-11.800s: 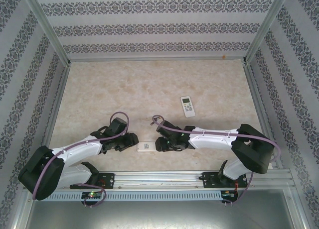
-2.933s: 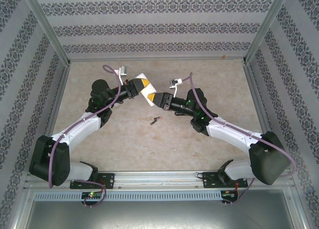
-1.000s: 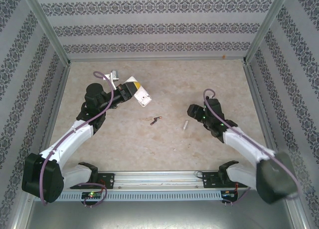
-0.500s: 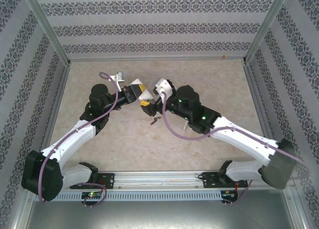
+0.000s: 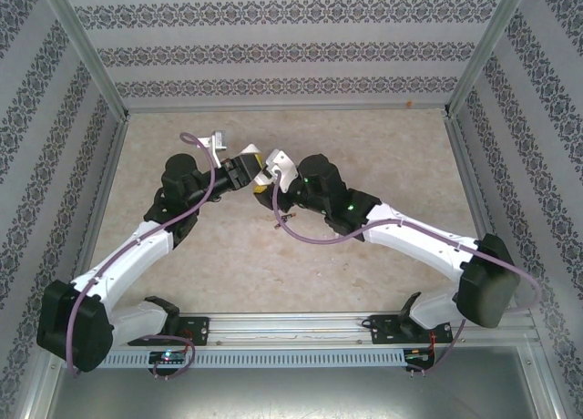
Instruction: Load the batteries into the remote control
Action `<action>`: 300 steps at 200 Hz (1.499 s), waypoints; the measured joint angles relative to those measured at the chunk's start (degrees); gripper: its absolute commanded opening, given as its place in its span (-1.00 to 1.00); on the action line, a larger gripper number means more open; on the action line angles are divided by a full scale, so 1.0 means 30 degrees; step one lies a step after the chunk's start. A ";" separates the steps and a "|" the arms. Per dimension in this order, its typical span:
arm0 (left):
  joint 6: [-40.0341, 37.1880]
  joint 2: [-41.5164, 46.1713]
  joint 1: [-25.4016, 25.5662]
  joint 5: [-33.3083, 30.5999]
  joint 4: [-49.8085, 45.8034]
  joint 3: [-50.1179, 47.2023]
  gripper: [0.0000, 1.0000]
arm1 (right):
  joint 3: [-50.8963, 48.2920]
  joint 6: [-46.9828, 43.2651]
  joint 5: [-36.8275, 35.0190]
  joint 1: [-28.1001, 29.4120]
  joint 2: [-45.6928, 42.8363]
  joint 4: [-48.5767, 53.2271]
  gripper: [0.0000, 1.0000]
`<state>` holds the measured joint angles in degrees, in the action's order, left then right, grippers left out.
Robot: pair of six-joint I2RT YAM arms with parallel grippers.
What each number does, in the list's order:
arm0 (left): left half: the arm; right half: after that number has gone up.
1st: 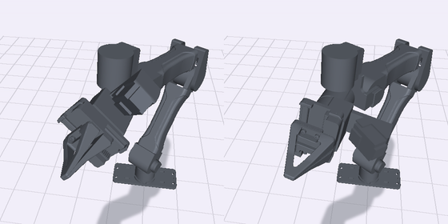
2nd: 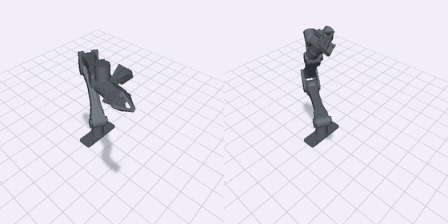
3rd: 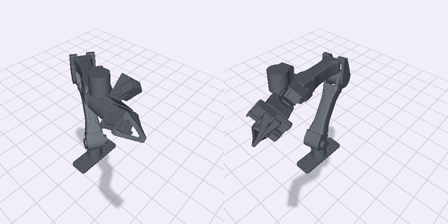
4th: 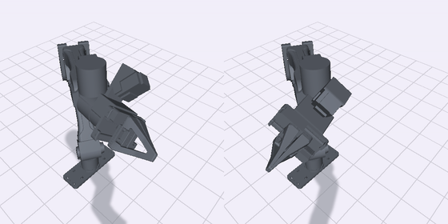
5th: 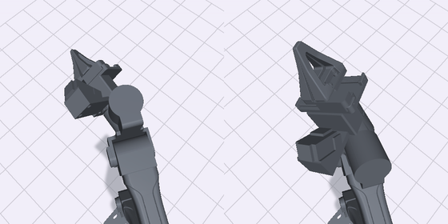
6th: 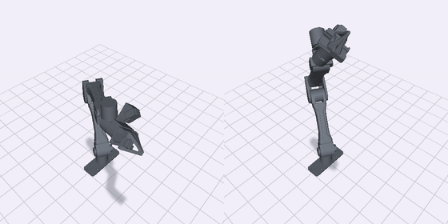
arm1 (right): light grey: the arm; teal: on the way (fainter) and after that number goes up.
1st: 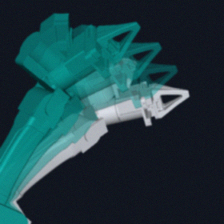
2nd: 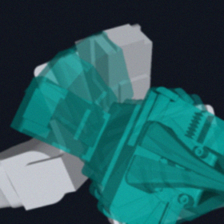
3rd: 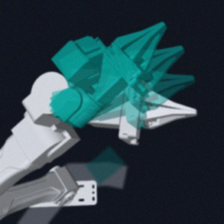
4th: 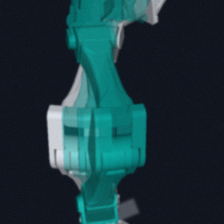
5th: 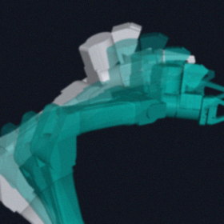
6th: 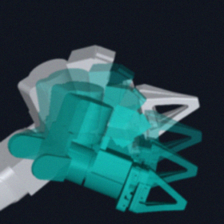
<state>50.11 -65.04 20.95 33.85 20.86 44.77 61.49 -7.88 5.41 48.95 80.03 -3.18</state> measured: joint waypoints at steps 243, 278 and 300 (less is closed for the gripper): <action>-0.6688 0.5442 -0.0277 -0.6288 -1.3508 -0.1144 1.00 | -0.2667 -0.6645 0.0007 0.2849 0.6025 0.6171 0.59; -0.6696 0.5442 -0.0277 -0.6295 -1.3493 -0.1144 1.00 | -0.2725 -0.0510 0.0109 0.1319 0.3009 0.4619 0.51; -0.6688 0.5450 -0.0277 -0.6295 -1.3493 -0.1144 1.00 | -0.1129 0.6659 -0.1887 -0.0131 0.2244 0.4699 0.36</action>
<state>30.04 -48.69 20.12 14.96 -19.62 41.34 58.11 12.10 -0.25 48.56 86.76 10.92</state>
